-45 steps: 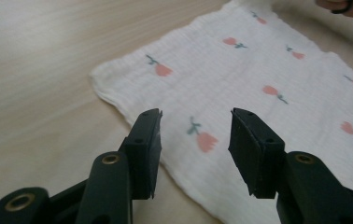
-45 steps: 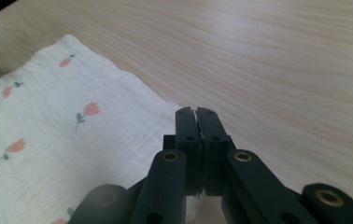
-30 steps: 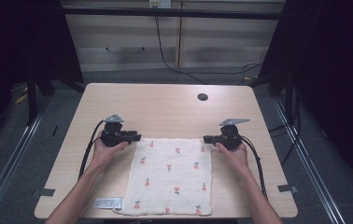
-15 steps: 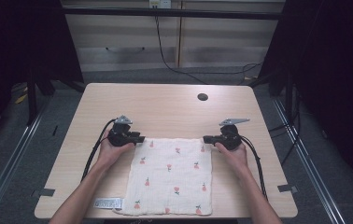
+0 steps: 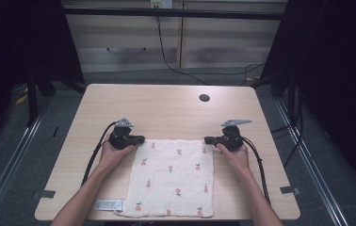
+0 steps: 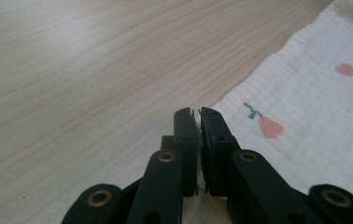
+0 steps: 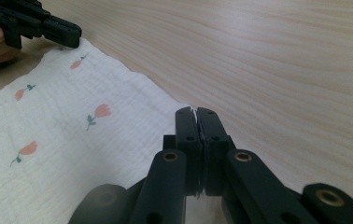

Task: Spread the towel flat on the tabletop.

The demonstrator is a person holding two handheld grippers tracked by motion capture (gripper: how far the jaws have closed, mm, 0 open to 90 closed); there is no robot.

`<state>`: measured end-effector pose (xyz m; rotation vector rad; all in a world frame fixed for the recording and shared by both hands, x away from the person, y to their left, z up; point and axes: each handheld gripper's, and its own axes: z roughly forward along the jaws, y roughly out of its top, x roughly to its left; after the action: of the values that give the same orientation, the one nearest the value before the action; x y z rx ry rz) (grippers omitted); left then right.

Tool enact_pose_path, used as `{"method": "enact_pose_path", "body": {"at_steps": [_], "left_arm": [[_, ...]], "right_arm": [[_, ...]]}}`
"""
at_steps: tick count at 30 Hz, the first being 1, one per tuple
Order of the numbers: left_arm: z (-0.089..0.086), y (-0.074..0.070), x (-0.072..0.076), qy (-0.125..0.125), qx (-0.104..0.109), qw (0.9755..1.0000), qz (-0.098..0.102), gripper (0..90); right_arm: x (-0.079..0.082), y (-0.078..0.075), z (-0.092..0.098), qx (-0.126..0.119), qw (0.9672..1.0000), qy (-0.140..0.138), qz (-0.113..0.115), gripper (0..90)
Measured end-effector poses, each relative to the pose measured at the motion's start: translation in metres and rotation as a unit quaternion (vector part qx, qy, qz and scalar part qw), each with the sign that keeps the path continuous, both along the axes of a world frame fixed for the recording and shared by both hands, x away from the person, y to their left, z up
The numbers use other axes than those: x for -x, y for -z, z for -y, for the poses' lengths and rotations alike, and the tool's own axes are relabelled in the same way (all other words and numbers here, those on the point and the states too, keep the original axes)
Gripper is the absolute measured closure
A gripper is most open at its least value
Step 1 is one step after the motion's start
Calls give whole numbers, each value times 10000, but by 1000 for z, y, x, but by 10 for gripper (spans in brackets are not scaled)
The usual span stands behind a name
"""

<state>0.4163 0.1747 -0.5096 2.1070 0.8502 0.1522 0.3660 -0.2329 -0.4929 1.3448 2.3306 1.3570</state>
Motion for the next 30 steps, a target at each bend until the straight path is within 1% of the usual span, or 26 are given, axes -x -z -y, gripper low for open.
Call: {"method": "enact_pose_path", "body": {"at_steps": [1, 2, 5, 6, 8, 9, 13, 14, 16, 17, 18, 19, 20, 24, 25, 30], "left_arm": [[-1, -1, 0, -2, 29, 10000, -5, 859], [-2, -2, 0, -13, 120, 9999, -16, 860], [-5, -8, 0, -10, 198, 9998, 36, 859], [-6, -10, 1, -6, 270, 9996, 42, 859], [-7, -14, 2, -10, 360, 9993, 46, 860], [-9, -17, 3, 5, 385, 9992, 85, 860], [-10, -28, 7, 43, 609, 9980, 149, 860], [-9, -32, 8, 63, 630, 9978, 192, 860], [-9, -36, 10, 31, 719, 9971, 226, 860], [-8, -38, 12, -26, 856, 9961, 211, 860], [-5, -39, 14, -16, 896, 9958, 207, 860], [-3, -40, 14, 27, 815, 9964, 244, 860], [-1, -41, 16, 39, 779, 9965, 290, 861], [-4, -53, 19, 25, 942, 9948, 395, 860], [-6, -57, 20, 4, 945, 9945, 447, 860], [-14, -68, 20, -53, 983, 9937, 528, 860]], "right_arm": [[0, 0, 0, -3, 10000, 1, 2, 883], [0, 0, 0, -1, 10000, -2, 4, 883], [1, 0, 0, -11, 10000, 8, 25, 883], [1, -1, 0, -23, 10000, 13, 28, 883], [2, -4, 1, -57, 9999, 28, 86, 883], [2, -5, 1, -66, 9999, 31, 113, 884], [4, -12, 4, -131, 9996, 87, 235, 884], [5, -14, 5, -138, 9996, 117, 238, 884], [4, -18, 7, -166, 9993, 150, 289, 884], [4, -19, 8, -176, 9993, 172, 296, 885], [3, -22, 10, -196, 9991, 182, 341, 885], [3, -24, 11, -237, 9989, 207, 359, 885], [2, -25, 12, -254, 9987, 206, 399, 885], [3, -35, 12, -233, 9984, 206, 463, 885], [2, -38, 13, -224, 9984, 214, 475, 886], [0, -53, 13, -199, 9976, 228, 619, 886]]}}
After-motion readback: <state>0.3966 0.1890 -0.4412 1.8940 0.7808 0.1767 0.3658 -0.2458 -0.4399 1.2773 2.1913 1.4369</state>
